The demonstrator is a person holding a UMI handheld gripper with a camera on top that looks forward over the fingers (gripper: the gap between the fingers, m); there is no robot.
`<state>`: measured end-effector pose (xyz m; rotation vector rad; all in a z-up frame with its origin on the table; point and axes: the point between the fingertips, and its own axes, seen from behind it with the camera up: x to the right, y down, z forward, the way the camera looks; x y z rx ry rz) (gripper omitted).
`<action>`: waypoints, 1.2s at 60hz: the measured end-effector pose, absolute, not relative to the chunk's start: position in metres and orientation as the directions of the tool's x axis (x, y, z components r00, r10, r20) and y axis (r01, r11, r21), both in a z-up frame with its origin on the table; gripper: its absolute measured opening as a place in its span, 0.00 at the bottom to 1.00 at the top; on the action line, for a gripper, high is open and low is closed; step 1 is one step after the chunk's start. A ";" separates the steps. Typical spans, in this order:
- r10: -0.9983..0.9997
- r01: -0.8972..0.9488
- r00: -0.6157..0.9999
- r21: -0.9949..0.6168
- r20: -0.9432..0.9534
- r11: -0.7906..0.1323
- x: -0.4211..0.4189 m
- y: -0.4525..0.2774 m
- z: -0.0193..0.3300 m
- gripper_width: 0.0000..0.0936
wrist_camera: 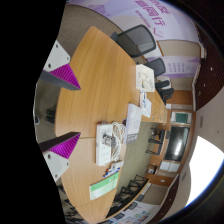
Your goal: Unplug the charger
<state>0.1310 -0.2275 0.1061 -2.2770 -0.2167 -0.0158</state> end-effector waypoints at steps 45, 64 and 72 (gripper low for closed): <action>0.061 0.069 0.997 -0.849 0.043 -0.524 0.234 0.015 0.028 0.30; 0.042 0.149 0.989 -0.980 0.144 -0.133 0.230 0.037 0.246 0.25; -0.048 0.103 0.993 -0.994 0.105 -0.047 0.282 0.039 0.331 0.25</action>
